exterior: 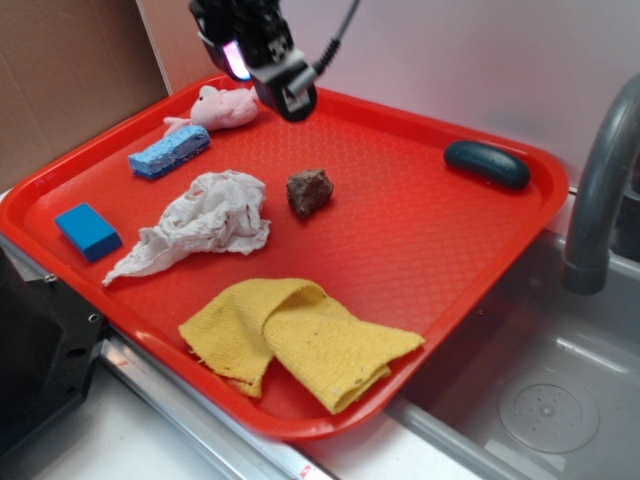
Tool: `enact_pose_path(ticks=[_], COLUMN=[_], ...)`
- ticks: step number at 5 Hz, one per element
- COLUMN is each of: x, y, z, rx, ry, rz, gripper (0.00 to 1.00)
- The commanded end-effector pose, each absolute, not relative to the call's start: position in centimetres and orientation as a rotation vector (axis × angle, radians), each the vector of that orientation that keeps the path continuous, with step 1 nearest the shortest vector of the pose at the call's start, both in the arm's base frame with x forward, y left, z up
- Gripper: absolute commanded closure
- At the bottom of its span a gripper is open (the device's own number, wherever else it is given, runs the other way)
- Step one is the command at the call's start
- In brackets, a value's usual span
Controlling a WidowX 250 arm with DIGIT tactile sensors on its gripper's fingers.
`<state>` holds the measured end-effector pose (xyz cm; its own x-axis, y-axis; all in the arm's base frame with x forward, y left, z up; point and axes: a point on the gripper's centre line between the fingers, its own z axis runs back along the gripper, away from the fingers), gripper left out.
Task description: Grab the rock.
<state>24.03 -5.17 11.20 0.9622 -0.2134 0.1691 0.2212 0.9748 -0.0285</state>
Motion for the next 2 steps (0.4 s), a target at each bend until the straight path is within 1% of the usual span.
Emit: enact_pose_path(ticks=[1,2], x=[25.4,25.5], y=[-5.7,-6.3], z=[6.3,4.4], rx=[-0.077,-0.072], ry=[-0.157,-0.108], rz=[-0.248,-0.259], gripper=[0.00,0.00])
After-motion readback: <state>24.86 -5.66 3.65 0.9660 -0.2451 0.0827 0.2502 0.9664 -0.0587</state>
